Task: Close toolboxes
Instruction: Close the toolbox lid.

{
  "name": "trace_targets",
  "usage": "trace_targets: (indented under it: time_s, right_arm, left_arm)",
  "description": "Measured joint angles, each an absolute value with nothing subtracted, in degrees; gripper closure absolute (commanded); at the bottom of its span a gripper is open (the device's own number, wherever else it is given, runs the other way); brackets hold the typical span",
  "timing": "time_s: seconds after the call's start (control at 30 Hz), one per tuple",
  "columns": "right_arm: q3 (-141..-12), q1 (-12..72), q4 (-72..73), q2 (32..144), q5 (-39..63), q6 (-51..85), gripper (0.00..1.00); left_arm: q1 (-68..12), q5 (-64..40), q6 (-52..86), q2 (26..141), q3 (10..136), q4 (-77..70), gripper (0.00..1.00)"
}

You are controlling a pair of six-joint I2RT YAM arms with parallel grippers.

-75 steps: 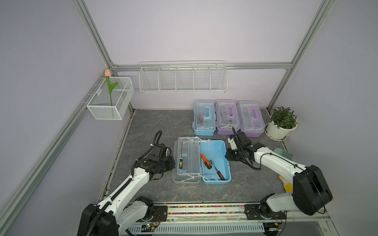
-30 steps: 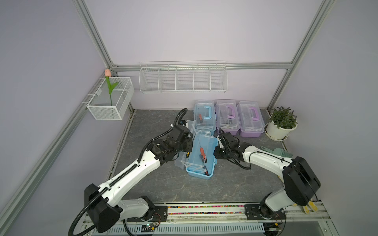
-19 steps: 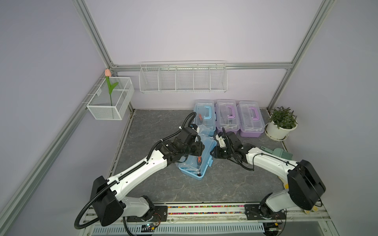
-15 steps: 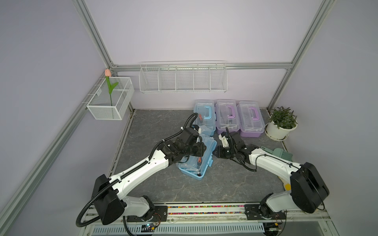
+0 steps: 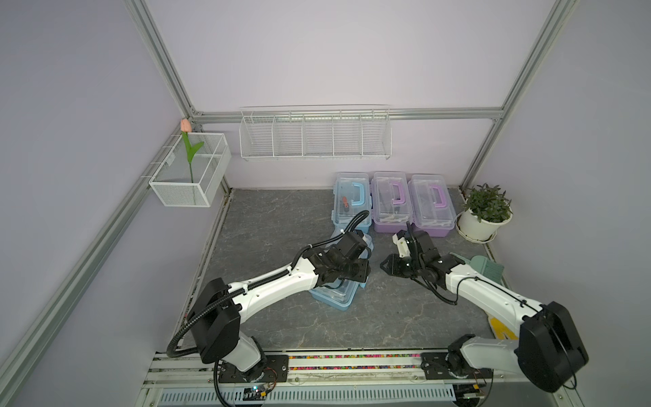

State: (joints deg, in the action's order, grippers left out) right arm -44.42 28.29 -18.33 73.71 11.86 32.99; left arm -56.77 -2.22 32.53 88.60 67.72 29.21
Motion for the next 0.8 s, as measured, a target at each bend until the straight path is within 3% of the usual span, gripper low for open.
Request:
trace_targets:
  time_s: [0.1, 0.37, 0.5, 0.8]
  right_arm:
    - [-44.4, 28.1, -19.0, 73.5, 11.9, 32.6, 0.63]
    - [-43.2, 25.6, -20.8, 70.3, 13.9, 30.8, 0.52]
    - [-42.0, 24.6, -21.8, 69.2, 14.9, 30.1, 0.49]
    - [-41.4, 24.3, -23.2, 69.2, 16.8, 29.8, 0.46]
  left_arm:
    - [-56.8, -1.8, 32.3, 87.9, 67.9, 30.1, 0.53]
    - [-55.7, 7.9, 26.9, 82.7, 73.1, 39.2, 0.13]
    - [-52.0, 10.1, 24.1, 80.6, 72.7, 40.6, 0.01]
    - [-47.5, 8.7, 21.8, 84.4, 68.2, 39.7, 0.01]
